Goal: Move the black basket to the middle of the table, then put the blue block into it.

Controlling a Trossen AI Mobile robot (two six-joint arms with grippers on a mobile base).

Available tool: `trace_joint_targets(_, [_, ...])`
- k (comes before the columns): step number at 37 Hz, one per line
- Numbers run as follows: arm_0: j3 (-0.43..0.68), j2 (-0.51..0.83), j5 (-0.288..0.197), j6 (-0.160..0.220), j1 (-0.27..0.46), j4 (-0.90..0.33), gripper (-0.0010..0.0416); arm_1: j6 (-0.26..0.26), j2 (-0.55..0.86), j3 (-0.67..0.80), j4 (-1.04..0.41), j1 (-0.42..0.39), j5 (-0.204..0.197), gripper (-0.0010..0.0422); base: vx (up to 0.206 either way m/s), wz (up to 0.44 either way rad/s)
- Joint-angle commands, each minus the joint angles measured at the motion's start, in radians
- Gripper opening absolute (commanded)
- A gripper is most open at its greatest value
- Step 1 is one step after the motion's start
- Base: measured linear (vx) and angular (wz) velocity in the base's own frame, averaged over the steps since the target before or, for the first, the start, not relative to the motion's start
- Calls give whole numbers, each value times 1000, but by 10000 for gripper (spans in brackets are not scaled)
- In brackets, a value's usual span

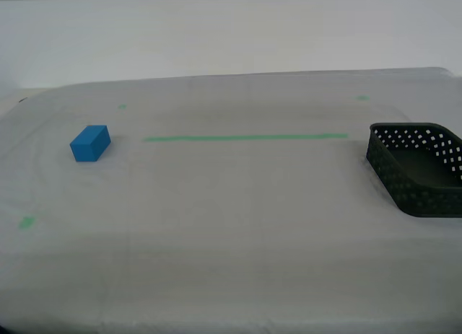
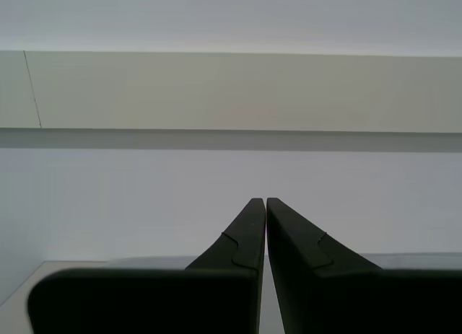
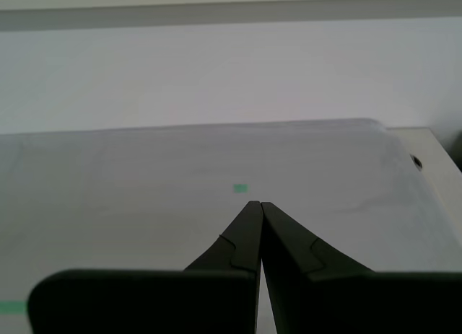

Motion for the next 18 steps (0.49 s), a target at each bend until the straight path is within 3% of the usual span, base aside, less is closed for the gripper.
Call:
trace_joint_targets(1, [49, 0, 0, 3, 1, -108, 0, 2, 0, 0, 4, 0, -1, 0, 0, 0])
trace_joint_targets(18, [247, 3, 0, 3, 1, -485, 0, 2, 0, 0, 4, 0, -1, 0, 0, 0])
